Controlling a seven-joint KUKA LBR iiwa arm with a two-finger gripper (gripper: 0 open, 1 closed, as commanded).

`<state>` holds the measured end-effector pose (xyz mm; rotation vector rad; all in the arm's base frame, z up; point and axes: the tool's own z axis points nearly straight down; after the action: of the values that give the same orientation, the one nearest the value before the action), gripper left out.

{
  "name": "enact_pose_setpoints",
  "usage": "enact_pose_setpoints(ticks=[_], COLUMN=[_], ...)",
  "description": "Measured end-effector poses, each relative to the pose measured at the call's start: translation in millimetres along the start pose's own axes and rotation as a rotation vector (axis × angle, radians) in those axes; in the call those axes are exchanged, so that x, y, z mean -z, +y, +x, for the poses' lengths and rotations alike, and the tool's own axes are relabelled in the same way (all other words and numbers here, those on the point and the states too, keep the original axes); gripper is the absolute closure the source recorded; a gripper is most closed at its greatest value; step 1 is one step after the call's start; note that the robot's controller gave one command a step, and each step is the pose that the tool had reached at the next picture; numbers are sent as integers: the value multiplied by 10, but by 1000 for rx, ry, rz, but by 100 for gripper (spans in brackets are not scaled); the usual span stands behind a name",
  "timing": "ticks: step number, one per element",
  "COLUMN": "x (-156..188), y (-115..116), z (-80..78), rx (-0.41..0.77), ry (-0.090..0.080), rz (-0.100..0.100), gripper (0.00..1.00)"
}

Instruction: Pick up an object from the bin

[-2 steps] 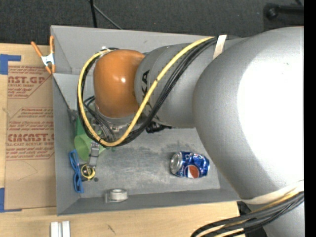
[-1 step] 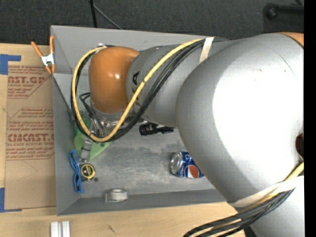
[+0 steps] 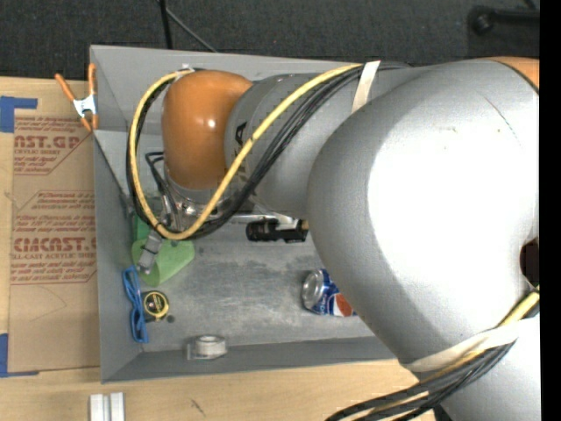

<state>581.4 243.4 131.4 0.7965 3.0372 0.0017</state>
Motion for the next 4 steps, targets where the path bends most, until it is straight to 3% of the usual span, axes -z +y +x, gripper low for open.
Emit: enact_pose_setpoints(ticks=[1, 2, 3, 4], x=[-609, -597, -576, -131], y=[47, 58, 56, 66], z=[-92, -94, -116, -119], rx=[-229, -227, -228, -227], ry=[3, 2, -3, 0], rz=[-1, -3, -4, -2], gripper=[0, 0, 100, 100])
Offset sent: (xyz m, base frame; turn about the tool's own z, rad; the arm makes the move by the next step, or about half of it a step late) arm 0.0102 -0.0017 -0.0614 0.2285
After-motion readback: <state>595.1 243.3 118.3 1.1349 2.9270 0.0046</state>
